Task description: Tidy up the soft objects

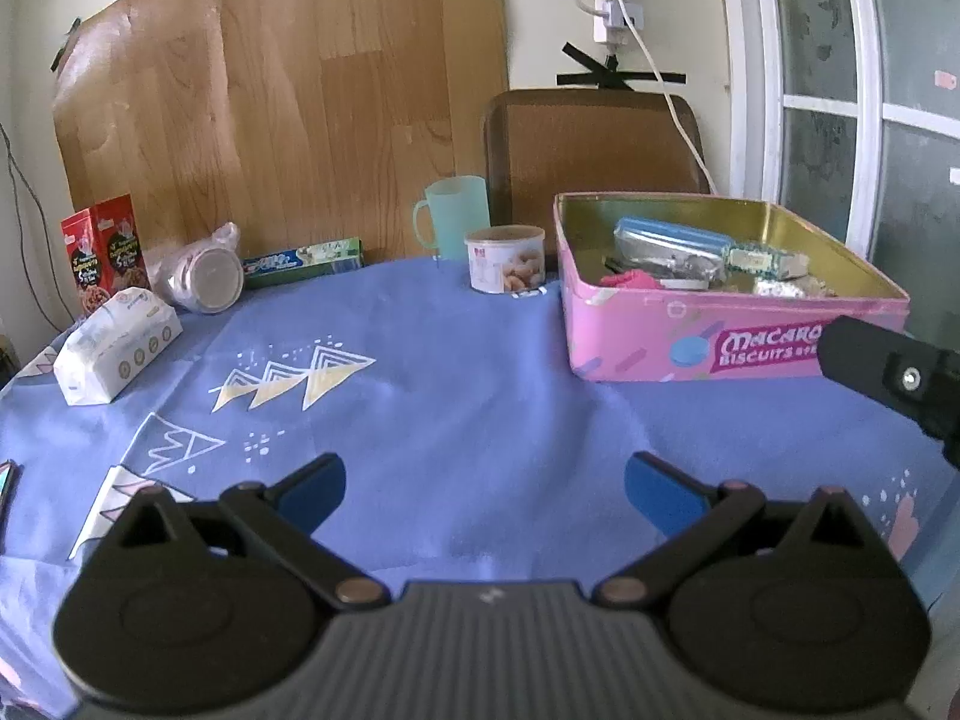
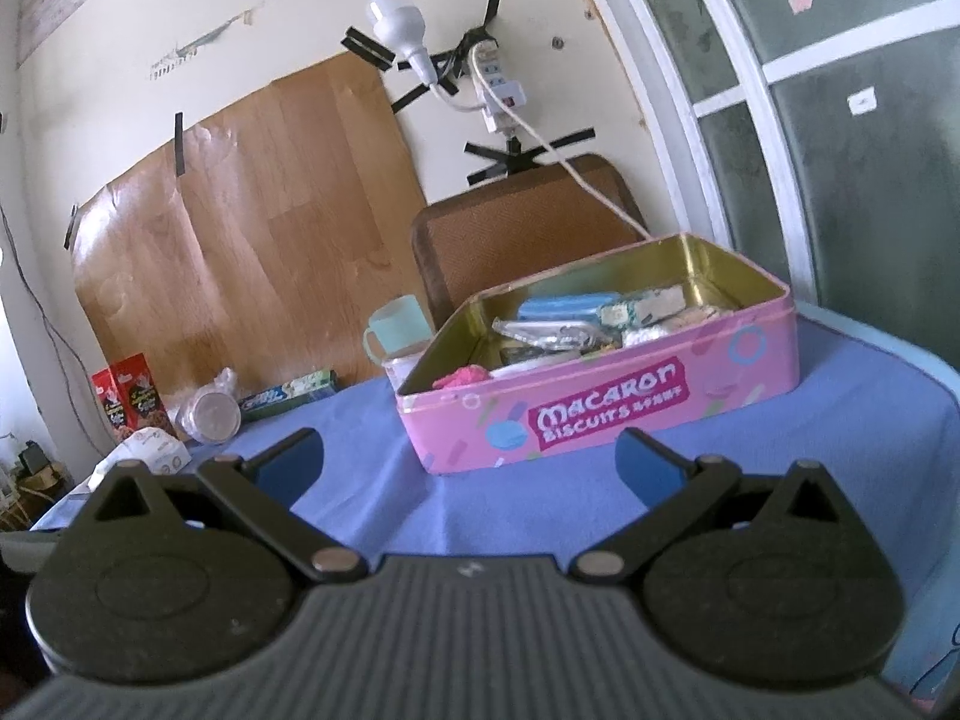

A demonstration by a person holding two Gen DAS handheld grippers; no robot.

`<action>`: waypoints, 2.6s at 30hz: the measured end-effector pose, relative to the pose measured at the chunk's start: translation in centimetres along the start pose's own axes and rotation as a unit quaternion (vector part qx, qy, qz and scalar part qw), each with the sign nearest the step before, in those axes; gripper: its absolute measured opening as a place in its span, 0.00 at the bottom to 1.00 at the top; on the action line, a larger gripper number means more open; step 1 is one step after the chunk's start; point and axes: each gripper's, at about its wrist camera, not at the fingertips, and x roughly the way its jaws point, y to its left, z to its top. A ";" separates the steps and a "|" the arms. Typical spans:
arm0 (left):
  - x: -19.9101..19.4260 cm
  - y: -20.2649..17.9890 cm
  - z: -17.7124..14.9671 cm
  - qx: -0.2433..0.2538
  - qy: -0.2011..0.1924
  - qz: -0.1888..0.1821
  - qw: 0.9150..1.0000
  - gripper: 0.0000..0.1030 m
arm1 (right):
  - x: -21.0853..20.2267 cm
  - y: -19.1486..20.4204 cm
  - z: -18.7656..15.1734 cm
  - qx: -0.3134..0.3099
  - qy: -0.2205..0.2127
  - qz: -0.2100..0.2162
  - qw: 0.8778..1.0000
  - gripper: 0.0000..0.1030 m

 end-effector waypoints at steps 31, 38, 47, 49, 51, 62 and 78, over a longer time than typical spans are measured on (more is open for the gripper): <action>-2.7 0.7 0.9 -0.012 -0.062 0.018 0.998 1.00 | -0.4 0.0 0.4 -0.007 -0.023 -0.011 1.000 1.00; -0.8 0.3 0.4 -0.004 -0.003 0.007 1.000 1.00 | -0.3 -0.1 0.3 -0.002 -0.017 -0.013 1.000 1.00; -0.1 0.2 0.0 -0.009 0.024 0.003 1.000 1.00 | 0.1 -0.2 0.0 0.005 -0.003 -0.014 1.000 1.00; 0.0 0.1 0.0 -0.008 0.028 0.003 1.000 1.00 | 0.1 -0.2 0.0 0.005 -0.003 -0.014 1.000 1.00; 0.2 0.1 0.0 -0.007 0.033 0.004 0.999 1.00 | 0.1 -0.2 0.0 0.005 -0.002 -0.013 1.000 1.00; 0.7 -0.3 -0.2 -0.002 0.047 0.011 0.999 1.00 | 0.4 -0.4 0.0 0.009 0.005 -0.012 1.000 1.00; 1.4 -1.0 -0.6 0.014 0.071 0.010 0.997 1.00 | 0.7 -0.8 -0.1 0.017 0.016 -0.011 1.000 1.00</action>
